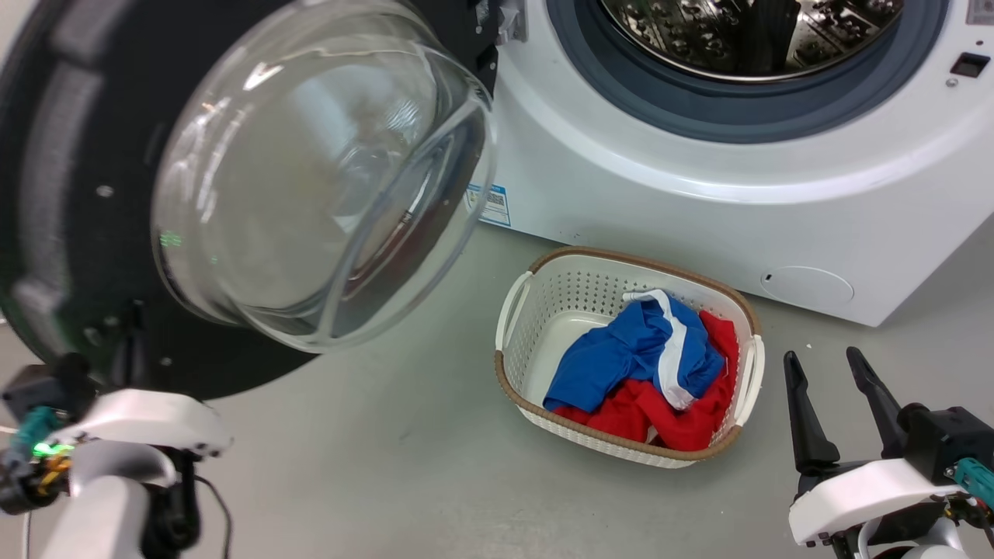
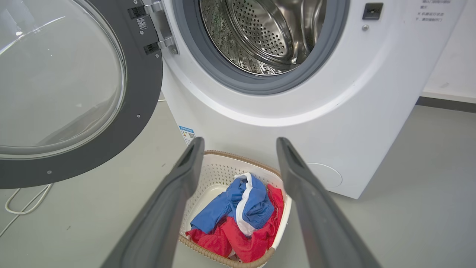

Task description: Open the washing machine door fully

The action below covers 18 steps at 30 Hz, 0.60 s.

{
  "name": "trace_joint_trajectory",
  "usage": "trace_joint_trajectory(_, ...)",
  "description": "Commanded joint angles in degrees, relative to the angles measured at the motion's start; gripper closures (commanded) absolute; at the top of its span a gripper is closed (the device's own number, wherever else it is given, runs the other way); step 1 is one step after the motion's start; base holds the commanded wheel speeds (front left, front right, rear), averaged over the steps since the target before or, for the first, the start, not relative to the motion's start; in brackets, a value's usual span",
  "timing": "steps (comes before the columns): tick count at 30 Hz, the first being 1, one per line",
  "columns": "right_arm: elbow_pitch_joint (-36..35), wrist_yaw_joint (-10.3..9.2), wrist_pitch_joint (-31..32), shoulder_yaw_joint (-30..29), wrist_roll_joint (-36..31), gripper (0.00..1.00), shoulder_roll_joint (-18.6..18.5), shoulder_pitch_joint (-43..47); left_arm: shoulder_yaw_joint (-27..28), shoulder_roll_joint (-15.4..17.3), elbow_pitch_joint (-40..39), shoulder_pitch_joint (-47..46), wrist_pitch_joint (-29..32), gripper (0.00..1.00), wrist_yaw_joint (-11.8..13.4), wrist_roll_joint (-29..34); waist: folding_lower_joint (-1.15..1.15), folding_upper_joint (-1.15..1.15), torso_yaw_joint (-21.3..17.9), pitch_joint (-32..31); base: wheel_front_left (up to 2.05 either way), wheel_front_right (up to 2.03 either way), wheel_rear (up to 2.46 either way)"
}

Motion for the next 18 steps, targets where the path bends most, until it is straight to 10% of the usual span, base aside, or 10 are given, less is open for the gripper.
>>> trace_joint_trajectory(1, 0.0, 0.0, -0.1, 0.1, 0.1, 0.0, -0.3, -0.7, 1.9, 1.6, 1.9, -1.6, -0.5, 1.0, -0.4, -0.8, 0.0, 0.0, -0.4, 0.5, 0.0, 0.0, 0.0)
trace_joint_trajectory(18, 1.9, -0.01, -1.2, 0.4, 0.4, 0.0, -0.2, -1.7, 6.6, 5.8, 17.5, -10.9, -2.1, 1.0, -7.7, -1.9, 0.0, 0.0, -1.4, -0.7, 0.0, 0.0, 0.0)
